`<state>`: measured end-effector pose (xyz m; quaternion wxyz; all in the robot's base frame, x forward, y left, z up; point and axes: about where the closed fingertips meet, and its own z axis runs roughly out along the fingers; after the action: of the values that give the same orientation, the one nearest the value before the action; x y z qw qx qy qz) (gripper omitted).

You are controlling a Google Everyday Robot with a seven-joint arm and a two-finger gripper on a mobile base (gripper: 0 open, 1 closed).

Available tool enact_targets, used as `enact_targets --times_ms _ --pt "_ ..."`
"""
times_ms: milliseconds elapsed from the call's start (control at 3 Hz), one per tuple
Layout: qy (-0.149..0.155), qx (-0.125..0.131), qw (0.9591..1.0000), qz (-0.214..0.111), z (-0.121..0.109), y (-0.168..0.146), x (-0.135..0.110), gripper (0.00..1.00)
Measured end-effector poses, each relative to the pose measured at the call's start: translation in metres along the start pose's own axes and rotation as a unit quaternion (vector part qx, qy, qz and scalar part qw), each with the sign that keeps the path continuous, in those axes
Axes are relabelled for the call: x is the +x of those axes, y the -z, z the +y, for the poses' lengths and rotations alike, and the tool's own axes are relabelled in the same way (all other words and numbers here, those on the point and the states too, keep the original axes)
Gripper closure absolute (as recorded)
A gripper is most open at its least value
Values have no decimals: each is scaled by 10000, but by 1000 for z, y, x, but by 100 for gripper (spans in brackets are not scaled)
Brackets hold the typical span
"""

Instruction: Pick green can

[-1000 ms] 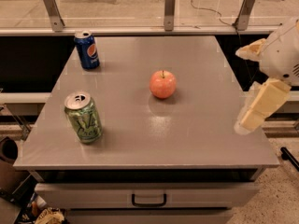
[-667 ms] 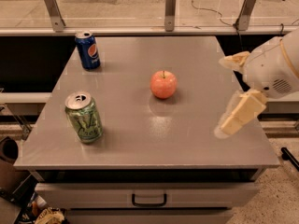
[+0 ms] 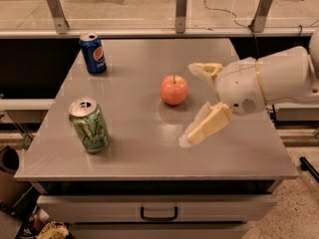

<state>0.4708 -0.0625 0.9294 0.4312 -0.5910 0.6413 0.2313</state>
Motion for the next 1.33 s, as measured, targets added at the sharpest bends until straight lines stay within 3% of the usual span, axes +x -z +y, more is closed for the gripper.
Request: enact_targets --times_ms 333,667,1333 --pt "247 -243 9978 -571 13 -34 -39 0" --pt "381 -592 9944 -794 22 -73 -64 0" --pt "-27 -1106 9891 -968 12 -146 -62 0"
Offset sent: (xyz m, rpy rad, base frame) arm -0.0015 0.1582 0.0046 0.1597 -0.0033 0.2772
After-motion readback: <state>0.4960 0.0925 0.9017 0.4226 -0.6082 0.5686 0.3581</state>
